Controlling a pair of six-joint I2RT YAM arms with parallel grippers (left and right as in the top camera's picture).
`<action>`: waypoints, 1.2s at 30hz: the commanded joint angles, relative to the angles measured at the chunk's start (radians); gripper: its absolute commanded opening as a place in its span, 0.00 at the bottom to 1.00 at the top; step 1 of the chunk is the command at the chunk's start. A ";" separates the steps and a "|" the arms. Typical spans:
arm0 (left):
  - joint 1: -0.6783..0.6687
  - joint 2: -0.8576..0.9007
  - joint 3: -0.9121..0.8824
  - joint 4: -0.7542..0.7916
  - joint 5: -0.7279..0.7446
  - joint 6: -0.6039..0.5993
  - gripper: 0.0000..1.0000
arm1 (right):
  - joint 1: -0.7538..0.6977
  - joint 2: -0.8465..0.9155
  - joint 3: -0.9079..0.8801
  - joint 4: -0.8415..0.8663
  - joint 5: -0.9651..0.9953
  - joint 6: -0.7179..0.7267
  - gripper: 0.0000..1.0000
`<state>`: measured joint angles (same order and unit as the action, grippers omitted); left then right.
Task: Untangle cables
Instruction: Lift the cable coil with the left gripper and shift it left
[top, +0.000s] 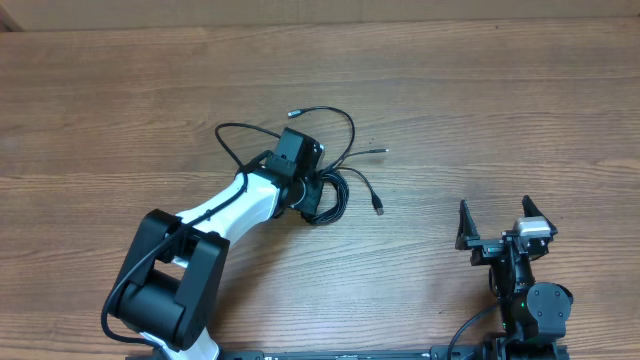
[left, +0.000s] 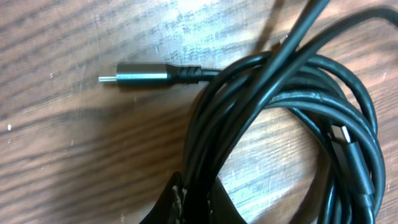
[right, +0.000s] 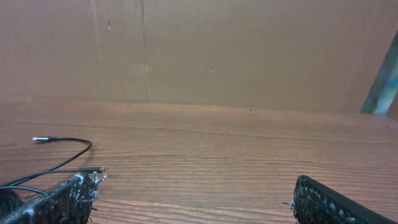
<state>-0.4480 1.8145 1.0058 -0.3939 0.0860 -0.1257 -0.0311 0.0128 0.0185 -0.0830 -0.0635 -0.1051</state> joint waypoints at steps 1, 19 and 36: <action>0.019 -0.009 0.071 -0.075 0.014 0.092 0.04 | -0.003 -0.008 -0.010 0.003 0.002 -0.005 1.00; 0.022 -0.055 0.241 -0.350 -0.166 -0.071 0.99 | -0.003 -0.008 -0.010 0.003 0.002 -0.005 1.00; 0.021 -0.053 0.201 -0.451 -0.061 -1.165 0.92 | -0.003 -0.008 -0.010 0.003 0.002 -0.005 1.00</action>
<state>-0.4255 1.7802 1.2308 -0.8417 0.0799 -0.9440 -0.0311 0.0128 0.0185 -0.0826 -0.0635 -0.1059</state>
